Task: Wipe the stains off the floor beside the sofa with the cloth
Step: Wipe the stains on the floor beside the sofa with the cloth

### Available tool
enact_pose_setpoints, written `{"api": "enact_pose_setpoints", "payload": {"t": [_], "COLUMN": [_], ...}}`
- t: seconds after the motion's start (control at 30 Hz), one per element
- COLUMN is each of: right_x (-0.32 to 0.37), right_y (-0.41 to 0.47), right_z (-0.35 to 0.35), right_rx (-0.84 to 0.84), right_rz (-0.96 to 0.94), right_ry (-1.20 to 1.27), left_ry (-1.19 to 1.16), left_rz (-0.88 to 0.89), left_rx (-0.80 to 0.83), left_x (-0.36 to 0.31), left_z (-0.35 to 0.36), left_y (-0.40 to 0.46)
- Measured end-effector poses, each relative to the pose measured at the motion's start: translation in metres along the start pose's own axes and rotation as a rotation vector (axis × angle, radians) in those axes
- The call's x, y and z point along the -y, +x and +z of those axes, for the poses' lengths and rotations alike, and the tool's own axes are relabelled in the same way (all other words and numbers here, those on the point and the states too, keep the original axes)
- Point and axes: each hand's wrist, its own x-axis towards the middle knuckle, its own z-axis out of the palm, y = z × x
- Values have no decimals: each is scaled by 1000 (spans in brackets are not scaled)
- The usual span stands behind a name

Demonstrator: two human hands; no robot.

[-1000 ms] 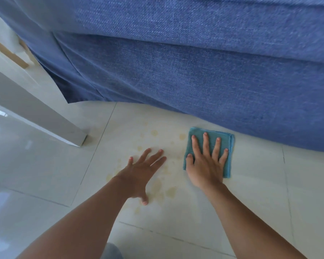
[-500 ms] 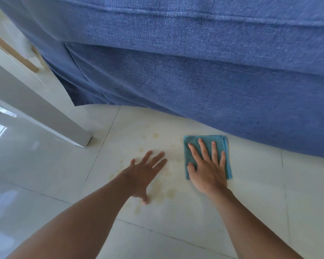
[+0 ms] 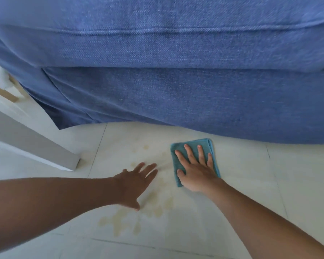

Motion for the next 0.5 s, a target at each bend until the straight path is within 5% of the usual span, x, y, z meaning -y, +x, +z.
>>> {"api": "enact_pose_setpoints", "payload": {"t": [0.3, 0.5], "right_x": [0, 2], "right_y": [-2, 8], "right_z": [-50, -22], "right_rx": [369, 130], "right_rz": [-8, 75], "right_ry": [-215, -42], "left_ry": [24, -8], "left_rz": [84, 85], "left_rx": [-45, -75], "left_x": [39, 61], "left_z": [8, 24], "left_y": [-11, 2]}}
